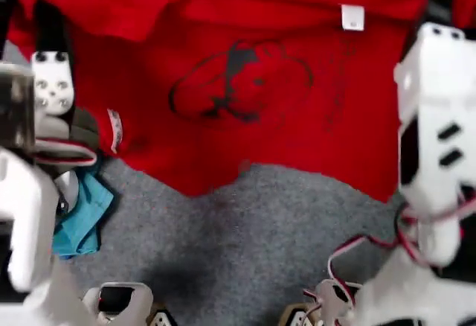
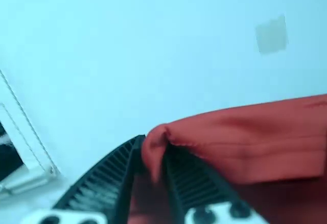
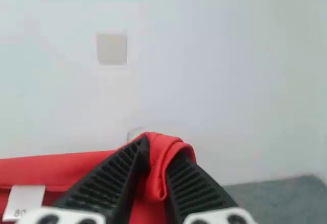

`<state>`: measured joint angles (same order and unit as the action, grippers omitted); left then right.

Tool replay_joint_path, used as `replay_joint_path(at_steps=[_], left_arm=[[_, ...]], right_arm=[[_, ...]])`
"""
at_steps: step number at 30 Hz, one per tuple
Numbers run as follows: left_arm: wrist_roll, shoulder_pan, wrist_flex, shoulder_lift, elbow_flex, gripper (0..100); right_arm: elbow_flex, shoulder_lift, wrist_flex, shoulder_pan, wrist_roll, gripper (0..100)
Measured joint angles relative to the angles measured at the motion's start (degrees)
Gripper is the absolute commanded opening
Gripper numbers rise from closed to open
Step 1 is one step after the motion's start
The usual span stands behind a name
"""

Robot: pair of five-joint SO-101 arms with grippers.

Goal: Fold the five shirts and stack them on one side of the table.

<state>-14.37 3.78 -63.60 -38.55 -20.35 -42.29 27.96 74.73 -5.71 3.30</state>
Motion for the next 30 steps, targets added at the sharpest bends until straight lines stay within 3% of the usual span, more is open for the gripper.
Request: replay_joint_path(at_steps=[5, 13, 18, 25, 30], left_arm=[[-0.97, 0.0, 0.09, -5.63, -0.62, 1], [-6.51, 0.0, -0.18, -11.25, -0.7, 1], [-7.21, 0.0, -5.8, -11.34, 0.0, 1], [-7.21, 0.0, -11.6, -6.24, 12.84, 1], [-7.21, 0.0, -5.63, 2.46, 25.93, 1]], right_arm=[[0.0, 5.19, 0.44, 0.0, -3.43, 0.8], [-0.09, 10.2, 10.81, 0.0, -5.54, 0.8], [0.79, 9.93, 19.16, 0.0, -5.54, 0.8], [15.12, 7.91, 24.26, 0.0, -4.22, 0.8], [31.38, -0.79, 17.85, 0.0, -1.76, 0.8]])
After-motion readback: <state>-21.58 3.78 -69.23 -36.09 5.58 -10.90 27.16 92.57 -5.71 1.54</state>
